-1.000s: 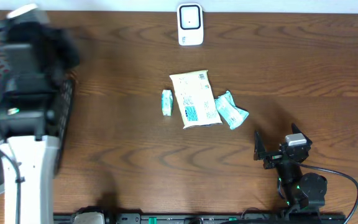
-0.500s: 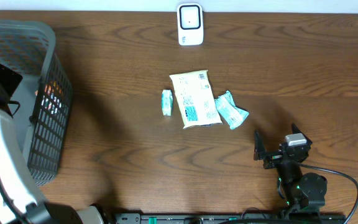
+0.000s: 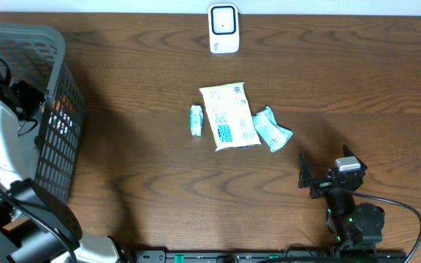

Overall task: Scan the item barcode
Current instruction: 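Reach the left gripper into the basket toward the orange tissue box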

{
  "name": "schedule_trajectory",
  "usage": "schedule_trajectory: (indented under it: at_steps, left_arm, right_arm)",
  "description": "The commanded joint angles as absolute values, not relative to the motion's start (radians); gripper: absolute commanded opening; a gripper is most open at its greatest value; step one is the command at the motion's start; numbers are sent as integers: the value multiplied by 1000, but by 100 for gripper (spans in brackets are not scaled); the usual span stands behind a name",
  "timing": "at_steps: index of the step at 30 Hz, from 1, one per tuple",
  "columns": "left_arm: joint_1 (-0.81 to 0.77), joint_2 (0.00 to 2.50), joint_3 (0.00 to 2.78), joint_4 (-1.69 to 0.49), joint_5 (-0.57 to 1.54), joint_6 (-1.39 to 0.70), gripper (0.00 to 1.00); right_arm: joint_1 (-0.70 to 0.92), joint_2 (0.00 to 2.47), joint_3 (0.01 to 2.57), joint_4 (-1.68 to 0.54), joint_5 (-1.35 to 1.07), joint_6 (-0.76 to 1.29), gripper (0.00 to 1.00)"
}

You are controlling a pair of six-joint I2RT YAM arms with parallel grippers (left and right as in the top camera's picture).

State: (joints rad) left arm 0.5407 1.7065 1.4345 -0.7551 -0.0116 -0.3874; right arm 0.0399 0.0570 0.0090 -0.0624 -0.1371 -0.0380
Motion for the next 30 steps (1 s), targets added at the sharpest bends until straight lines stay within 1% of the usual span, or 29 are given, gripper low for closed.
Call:
schedule_trajectory:
  at_steps: [1,9,13,30]
  left_arm:
    - [547,1735,1427,-752,16,-348,85]
    - [547,1821,1427,-746,17,-321,85]
    - [547,1872,1427,-729,68,-264,85]
    - [546,1964,1425,-698,80,-232,85]
  right_arm:
    - [46,52,6,-64,-133,-50,99]
    - [46,52,6,-64,-133,-50,99]
    - [46,52,6,-64,-133,-50,99]
    - [46,52,6,-64,-133,-50,99]
